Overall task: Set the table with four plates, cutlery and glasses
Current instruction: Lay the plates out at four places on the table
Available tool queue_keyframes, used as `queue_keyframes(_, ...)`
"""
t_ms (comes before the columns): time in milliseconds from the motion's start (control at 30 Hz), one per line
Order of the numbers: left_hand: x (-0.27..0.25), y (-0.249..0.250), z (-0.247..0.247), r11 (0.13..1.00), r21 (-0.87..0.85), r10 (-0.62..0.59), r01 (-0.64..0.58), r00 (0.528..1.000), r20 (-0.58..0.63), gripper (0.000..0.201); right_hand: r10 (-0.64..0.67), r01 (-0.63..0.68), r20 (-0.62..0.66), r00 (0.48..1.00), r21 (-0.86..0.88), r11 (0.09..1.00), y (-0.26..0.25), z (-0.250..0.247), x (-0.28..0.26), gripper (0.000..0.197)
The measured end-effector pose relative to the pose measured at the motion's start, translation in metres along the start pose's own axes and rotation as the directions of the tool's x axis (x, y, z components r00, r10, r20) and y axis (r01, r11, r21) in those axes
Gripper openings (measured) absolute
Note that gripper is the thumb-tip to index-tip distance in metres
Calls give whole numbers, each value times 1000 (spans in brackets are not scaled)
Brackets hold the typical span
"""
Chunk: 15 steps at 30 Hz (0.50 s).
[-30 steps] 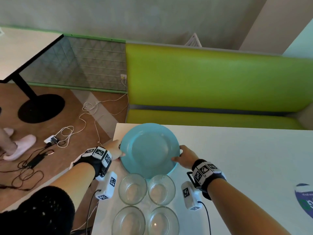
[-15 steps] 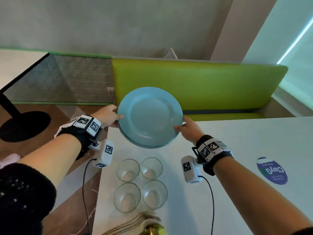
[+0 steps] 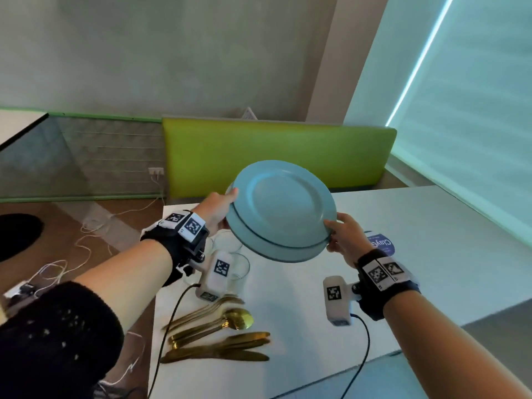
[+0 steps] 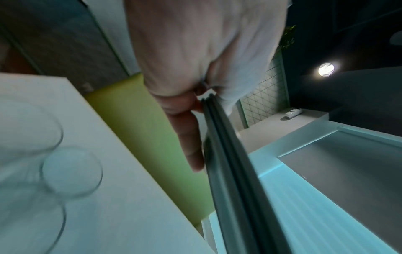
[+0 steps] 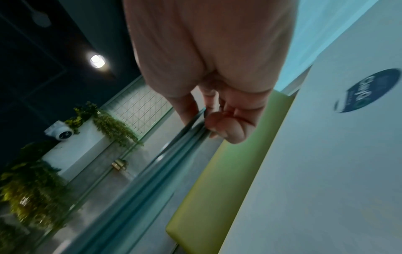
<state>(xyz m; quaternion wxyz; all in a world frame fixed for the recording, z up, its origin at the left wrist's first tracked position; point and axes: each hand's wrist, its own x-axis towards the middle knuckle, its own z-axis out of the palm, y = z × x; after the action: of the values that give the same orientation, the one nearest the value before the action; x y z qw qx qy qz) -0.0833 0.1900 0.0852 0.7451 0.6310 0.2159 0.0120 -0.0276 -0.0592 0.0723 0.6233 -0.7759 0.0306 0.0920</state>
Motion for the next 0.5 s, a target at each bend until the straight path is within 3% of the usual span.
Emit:
queue_keyframes(133, -17, -25, 37, 993, -105, -52, 51, 999, -6, 36, 15, -16, 17, 1000, 63, 998, 13, -37, -27, 15)
queue_keyframes(267, -23, -43, 64, 989, -119, -89, 82, 995, -53, 34, 80, -75, -27, 996, 152, 985, 27, -64, -35, 22)
queue_keyframes(400, -20, -58, 86, 989, -110, -109, 100, 991, -73, 29, 144, -123, -73, 987, 236, 964, 40, -87, -29, 15)
queue_keyframes(500, -6, -64, 99, 995, -50, -93, 88, 989, -112, 37, 181, -149, -79, 980, 309, 939, 50, -107, -22, 16)
